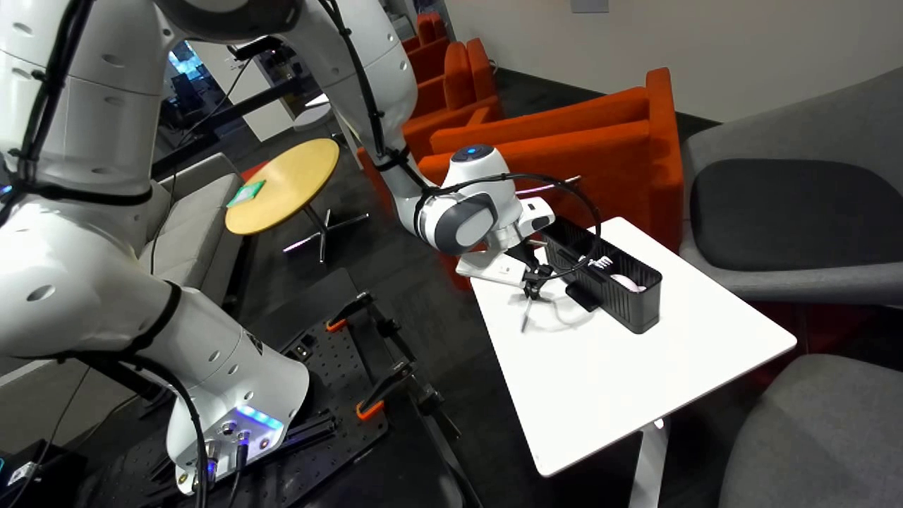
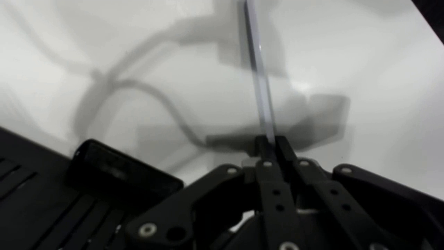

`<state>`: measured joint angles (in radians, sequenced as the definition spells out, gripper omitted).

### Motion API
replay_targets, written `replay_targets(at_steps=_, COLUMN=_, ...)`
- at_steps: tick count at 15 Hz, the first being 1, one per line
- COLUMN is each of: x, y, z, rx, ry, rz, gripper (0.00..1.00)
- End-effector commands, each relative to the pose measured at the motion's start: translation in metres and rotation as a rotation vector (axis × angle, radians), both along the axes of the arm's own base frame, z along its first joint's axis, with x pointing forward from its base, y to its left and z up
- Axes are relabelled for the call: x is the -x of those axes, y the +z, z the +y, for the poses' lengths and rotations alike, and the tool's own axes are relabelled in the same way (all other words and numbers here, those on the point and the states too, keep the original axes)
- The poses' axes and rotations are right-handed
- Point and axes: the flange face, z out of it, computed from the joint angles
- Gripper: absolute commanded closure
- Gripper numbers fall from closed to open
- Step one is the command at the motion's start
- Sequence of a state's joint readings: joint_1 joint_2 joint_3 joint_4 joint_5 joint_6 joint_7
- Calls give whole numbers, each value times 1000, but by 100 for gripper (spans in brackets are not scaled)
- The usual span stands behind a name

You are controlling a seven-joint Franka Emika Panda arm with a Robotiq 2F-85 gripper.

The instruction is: Put the fork in the black rack

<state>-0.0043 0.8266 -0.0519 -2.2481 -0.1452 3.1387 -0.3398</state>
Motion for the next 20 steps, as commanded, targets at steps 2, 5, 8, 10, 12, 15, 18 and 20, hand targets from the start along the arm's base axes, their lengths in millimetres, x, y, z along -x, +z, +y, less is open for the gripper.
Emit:
replay_targets(at_steps=2, x=15, y=26, z=9, rx=26, ry=-4, rz=-55, gripper=98)
replay_targets(at_steps=5, x=28, y=48, z=22, rx=26, ry=2, rz=-82, gripper=98)
replay_targets(at_steps=8, x=34, y=76, z=31, rx=20, ry=11, rz=-96, gripper=98)
replay_targets(at_steps=10, x=30, y=102, z=29, rx=-3, ry=29, rz=-90, gripper=98)
replay_targets(at_steps=12, x=25, y=130, z=27, rx=-26, ry=39, rz=-71, gripper=98)
replay_targets(at_steps=15, x=16, y=173, z=27, rx=-63, ry=28, rz=2, gripper=98)
replay_targets(at_steps=18, x=17, y=213, z=22, rx=-121, ry=-5, rz=110, gripper=98)
replay_targets(at_steps=20, x=14, y=243, z=15, rx=-128, ry=-42, rz=176, gripper=98)
